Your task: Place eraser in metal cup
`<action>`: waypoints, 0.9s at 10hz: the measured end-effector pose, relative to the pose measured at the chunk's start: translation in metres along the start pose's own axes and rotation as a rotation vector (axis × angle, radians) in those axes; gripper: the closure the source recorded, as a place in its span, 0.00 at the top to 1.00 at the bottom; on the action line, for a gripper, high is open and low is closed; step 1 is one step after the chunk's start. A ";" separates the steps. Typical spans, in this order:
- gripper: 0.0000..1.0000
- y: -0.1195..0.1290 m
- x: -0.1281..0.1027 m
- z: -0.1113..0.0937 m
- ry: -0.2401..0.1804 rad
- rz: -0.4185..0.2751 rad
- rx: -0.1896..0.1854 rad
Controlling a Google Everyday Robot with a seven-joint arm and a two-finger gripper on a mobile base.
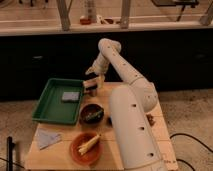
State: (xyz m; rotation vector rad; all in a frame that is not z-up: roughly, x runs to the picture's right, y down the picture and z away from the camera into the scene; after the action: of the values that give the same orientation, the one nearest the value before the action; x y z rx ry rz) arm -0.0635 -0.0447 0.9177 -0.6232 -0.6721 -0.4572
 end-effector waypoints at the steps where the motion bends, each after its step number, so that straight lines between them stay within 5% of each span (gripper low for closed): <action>1: 0.80 0.000 0.000 -0.001 0.001 -0.002 0.002; 9: 0.80 0.000 -0.002 -0.003 0.004 -0.024 0.008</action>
State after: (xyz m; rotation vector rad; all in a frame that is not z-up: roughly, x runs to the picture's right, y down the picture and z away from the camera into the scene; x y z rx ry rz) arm -0.0637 -0.0464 0.9141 -0.6070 -0.6775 -0.4776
